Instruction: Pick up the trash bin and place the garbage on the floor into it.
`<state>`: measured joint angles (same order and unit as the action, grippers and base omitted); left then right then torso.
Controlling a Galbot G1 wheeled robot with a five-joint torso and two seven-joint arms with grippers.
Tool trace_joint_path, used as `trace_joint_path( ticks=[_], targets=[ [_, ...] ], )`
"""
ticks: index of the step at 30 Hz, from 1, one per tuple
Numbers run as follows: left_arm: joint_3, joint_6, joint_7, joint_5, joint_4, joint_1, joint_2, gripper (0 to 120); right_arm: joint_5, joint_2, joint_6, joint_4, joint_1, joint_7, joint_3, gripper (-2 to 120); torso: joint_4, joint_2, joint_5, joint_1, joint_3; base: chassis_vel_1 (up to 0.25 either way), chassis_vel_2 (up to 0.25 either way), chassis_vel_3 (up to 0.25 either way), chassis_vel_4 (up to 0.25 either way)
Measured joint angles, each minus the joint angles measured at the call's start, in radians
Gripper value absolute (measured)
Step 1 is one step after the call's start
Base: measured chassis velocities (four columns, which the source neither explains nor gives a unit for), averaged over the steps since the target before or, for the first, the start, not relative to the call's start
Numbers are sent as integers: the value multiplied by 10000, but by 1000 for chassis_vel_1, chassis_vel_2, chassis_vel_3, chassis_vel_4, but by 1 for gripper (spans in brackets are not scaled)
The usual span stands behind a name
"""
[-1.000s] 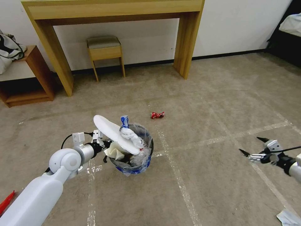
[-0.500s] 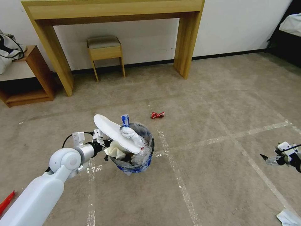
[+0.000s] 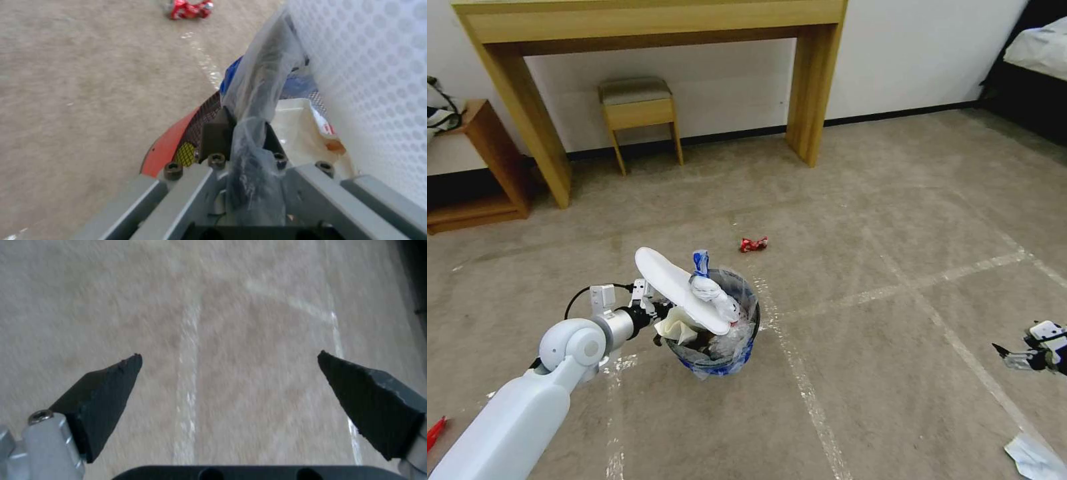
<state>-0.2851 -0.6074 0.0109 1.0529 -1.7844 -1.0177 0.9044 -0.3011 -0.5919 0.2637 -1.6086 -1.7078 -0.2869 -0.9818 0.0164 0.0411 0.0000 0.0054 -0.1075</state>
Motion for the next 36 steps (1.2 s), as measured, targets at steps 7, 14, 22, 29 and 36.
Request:
trace_joint_path(
  ticks=[7,14,22,29,36],
  targets=[
    [-40,17,150,186,-72,-15,-10,1,317,5,-16,568,9,33,-29,100,4,0,1,0,0,-60,-59,-56,-69],
    [-158,40,281,322,-174,12,-51,1,553,357,929,2229,87,6,43,100,-4,0,-1,0,0,-7,-4,-5,-7],
    [-133,46,366,328,-234,-25,-76,1,-1144,173,2414,4056,2002,373,2184,100,-1,0,5,0,-2,0,0,0,0],
    [-131,47,478,482,-333,-55,-272,1,-1734,-339,2730,5991,4018,524,4064,100,-1,0,-1,0,-1,0,0,0,0],
    [-180,48,513,553,-277,-66,-397,1,-1802,-998,2674,7089,5682,526,5247,100,-4,0,-2,0,-2,0,0,0,0]
  ],
)
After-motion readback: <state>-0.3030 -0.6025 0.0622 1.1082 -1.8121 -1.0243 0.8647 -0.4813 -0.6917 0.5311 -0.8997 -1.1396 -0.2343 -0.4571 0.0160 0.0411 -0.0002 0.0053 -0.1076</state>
